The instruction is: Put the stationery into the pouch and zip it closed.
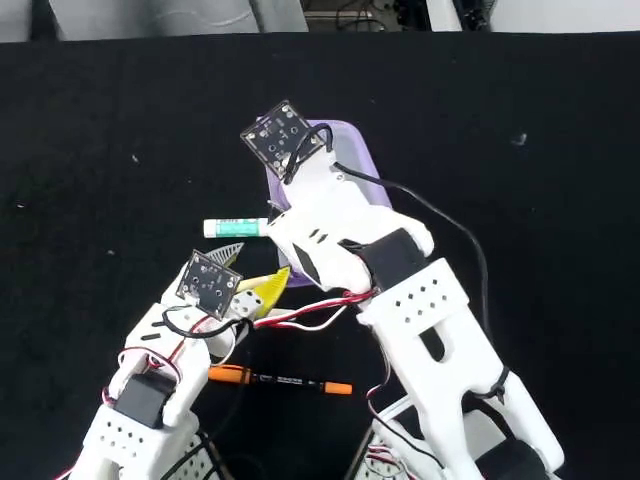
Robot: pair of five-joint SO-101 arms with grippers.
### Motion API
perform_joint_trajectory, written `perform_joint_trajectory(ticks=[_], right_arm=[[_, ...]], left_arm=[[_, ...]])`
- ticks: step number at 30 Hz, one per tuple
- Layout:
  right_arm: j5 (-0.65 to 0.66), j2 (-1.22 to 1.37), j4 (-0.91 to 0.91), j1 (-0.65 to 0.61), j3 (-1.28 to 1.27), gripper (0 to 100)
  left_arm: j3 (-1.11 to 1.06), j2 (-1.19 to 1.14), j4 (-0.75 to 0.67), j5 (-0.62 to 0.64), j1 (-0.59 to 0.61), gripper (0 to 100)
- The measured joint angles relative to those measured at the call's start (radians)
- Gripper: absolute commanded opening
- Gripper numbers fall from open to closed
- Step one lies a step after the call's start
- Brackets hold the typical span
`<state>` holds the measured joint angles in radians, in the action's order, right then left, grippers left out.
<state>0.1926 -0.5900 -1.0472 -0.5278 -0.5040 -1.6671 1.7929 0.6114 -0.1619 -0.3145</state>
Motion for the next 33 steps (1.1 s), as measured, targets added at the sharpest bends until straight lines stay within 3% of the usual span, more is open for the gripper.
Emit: perform_joint_trajectory(ticks=[26,33], right_arm=[[0.002,-0.164,-0.044,0.002,0.038,1.1],[0.002,-0.18,-0.069,0.002,0.038,1.1]], left_arm=[[0.0,0.0,0.035,-0.011,-0.028,25],[-0.005,-0.002,-0.058,-0.011,0.032,25]])
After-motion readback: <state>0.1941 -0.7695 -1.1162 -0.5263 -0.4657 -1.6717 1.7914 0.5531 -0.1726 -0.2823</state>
